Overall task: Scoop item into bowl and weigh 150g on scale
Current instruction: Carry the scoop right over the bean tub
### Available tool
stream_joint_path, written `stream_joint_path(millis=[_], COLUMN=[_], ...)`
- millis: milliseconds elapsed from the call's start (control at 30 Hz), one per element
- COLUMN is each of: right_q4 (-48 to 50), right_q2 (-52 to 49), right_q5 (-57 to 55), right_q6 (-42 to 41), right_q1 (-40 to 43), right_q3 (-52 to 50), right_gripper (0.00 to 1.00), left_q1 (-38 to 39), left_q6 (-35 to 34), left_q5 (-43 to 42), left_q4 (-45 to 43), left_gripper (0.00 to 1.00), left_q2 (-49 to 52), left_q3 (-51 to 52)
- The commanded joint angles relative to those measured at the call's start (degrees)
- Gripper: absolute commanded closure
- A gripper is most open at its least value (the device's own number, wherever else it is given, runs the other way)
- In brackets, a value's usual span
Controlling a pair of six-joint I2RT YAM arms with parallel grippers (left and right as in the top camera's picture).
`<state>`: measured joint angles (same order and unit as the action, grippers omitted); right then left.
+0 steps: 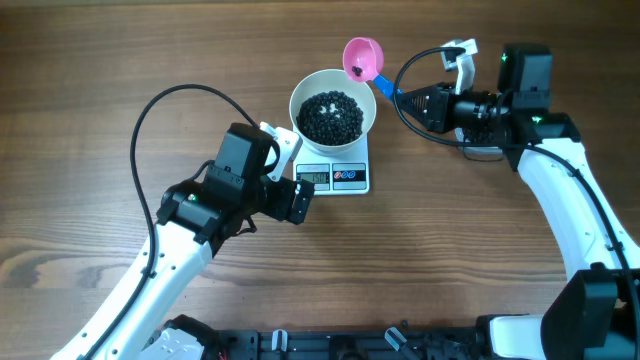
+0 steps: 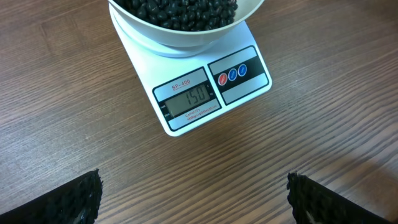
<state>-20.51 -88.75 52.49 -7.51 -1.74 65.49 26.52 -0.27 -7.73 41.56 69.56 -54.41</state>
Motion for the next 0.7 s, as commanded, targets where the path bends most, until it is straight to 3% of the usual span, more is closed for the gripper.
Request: stream_joint_path(millis=[0, 133, 333, 667], right_q4=[0.33, 0.35, 0.28, -4.55], right_q2=[1.14, 1.14, 1.36, 4.96], right_q5=[1.66, 2.82, 9.16, 7.26], right_q6=[-0.24, -4.70, -4.74, -2.97], right_q1=[1.49, 4.24, 10.29, 23.28], right_q3=[0.26, 0.26, 0.26, 0.26], right_gripper=[0.96, 0.96, 0.96, 0.96], left_q1=[0.26, 0.26, 0.26, 0.26], left_q6=[-0.17, -0.17, -0.15, -0.15], left_q5=[0.31, 0.31, 0.31, 0.31], left_q4=[-0.15, -0.15, -0.15, -0.15], left_gripper=[0.00, 0.00, 0.00, 0.00], left_q2=[0.22, 0.22, 0.22, 0.22], left_q3=[-1.05, -1.05, -1.05, -1.05])
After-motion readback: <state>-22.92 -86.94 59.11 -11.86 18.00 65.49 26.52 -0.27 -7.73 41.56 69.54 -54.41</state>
